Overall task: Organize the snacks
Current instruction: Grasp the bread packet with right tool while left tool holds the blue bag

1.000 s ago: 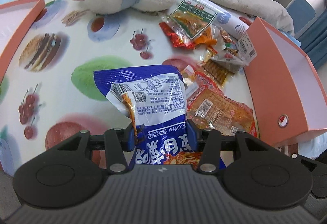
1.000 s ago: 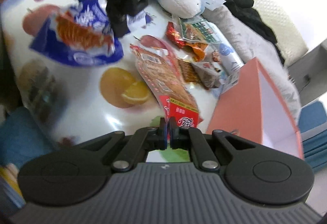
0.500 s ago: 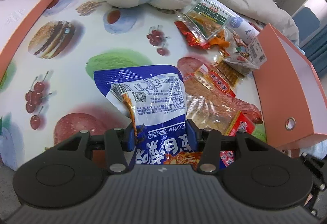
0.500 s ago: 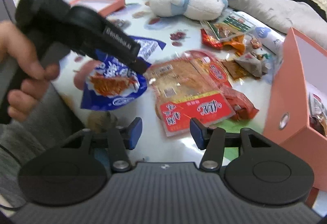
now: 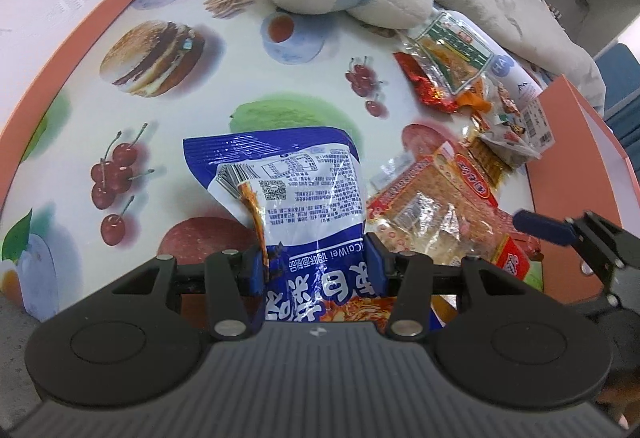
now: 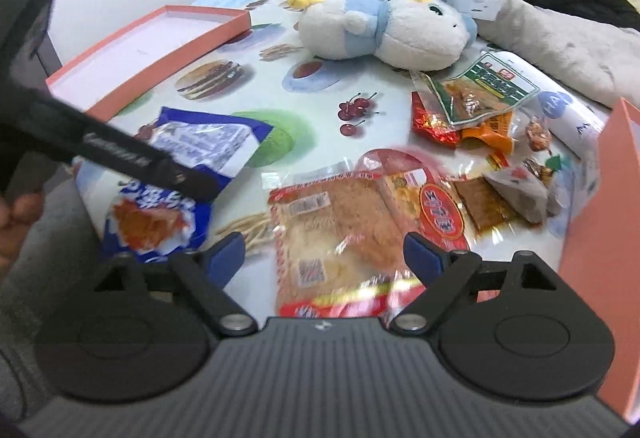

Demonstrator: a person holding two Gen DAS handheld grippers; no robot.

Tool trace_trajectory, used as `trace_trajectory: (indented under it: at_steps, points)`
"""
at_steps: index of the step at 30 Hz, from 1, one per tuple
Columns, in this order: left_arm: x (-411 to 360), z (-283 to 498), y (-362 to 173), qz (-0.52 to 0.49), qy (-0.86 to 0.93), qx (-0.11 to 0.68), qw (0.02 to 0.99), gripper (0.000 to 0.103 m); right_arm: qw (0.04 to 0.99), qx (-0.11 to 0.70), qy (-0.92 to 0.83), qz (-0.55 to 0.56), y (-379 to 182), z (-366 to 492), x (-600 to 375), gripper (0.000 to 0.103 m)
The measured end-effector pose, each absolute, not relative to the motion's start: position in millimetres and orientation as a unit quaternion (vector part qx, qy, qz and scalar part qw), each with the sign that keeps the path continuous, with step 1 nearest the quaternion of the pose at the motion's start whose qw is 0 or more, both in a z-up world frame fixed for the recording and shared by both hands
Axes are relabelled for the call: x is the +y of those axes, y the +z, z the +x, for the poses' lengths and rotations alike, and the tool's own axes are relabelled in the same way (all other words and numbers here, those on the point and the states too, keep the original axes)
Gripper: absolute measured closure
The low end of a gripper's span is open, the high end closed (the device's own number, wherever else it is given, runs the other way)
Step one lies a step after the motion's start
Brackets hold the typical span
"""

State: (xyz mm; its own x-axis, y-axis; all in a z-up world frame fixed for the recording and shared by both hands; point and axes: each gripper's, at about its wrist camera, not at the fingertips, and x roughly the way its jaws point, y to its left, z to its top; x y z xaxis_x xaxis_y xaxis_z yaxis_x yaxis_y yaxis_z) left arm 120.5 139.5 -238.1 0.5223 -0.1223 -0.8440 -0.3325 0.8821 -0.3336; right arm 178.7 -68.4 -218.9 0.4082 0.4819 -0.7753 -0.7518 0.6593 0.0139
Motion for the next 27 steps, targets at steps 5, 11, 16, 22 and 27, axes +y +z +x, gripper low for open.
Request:
trace_trajectory:
  at_steps: [5, 11, 16, 22, 27]
  points:
    - [142, 123, -244, -0.239, 0.067, 0.489, 0.836, 0.049, 0.820, 0.403, 0.369, -0.174, -235, 198, -56, 0.015]
    - [140, 127, -248, -0.242, 0.065, 0.488, 0.836, 0.049, 0.803, 0.420, 0.370, -0.205, -252, 208, -45, 0.013]
    - [140, 129, -249, -0.243, 0.063, 0.488, 0.836, 0.049, 0.793, 0.426, 0.377, -0.219, -257, 207, -38, 0.020]
    - [140, 129, -249, -0.248, 0.065, 0.485, 0.836, 0.049, 0.790, 0.443, 0.378, -0.190, -254, 206, -35, 0.052]
    - [139, 127, -245, -0.245, 0.064, 0.482, 0.839, 0.049, 0.797, 0.440, 0.367, -0.191, -248, 200, -34, 0.067]
